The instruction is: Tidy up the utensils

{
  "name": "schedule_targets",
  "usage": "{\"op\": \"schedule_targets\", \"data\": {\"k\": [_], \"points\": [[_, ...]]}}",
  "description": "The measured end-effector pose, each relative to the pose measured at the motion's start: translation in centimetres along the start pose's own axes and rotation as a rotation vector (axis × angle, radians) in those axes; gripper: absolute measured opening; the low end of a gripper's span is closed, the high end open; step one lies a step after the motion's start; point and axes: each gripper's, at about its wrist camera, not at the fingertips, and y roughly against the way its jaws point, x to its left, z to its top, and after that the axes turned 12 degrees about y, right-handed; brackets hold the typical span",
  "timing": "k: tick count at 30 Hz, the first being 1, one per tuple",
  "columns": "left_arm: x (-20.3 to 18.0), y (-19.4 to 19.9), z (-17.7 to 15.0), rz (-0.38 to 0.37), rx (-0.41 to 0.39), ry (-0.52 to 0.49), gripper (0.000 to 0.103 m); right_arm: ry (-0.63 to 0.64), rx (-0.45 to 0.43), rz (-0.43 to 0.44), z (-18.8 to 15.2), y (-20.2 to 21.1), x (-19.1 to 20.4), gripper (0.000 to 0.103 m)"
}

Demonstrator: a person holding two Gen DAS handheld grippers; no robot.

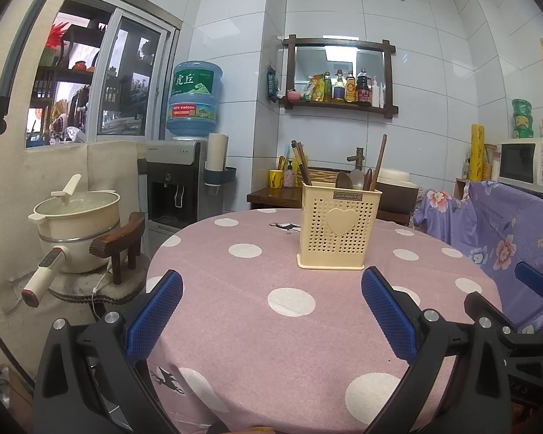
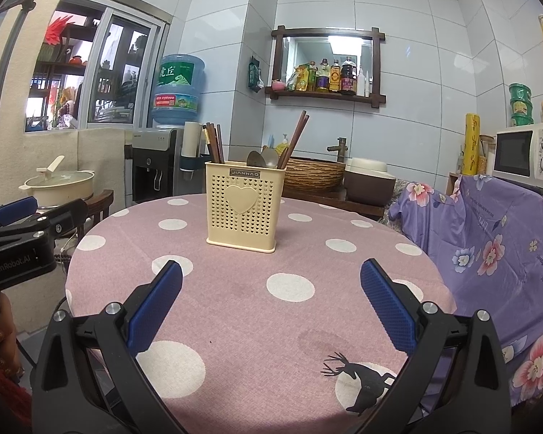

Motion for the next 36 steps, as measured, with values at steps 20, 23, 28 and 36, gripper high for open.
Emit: {"op": "schedule_targets", "data": {"k": [20,23,28,36], "points": [[-0.07,-0.08,0.05,0.003,0.013,-0.007,0.098,-0.006,0.005,0.004,-0.14,0.02,0.0,0.097],[-0.14,-0.12,0.04,0.004,0.015,-0.006,0.098,-0.006,0.006,0.005,-0.15,0.01,0.01,0.097],[-0.13,-0.15,0.07,0.004,0.016,-0.006,0.098,-0.005,0.007,0.005,-0.15,-0.05,0.0,0.097],[-0.09,-0.18,0.1,0.005,0.016,-0.006,0.098,-0.007,0.007,0.004,-0.16,-0.02,0.07,0.097]]}}
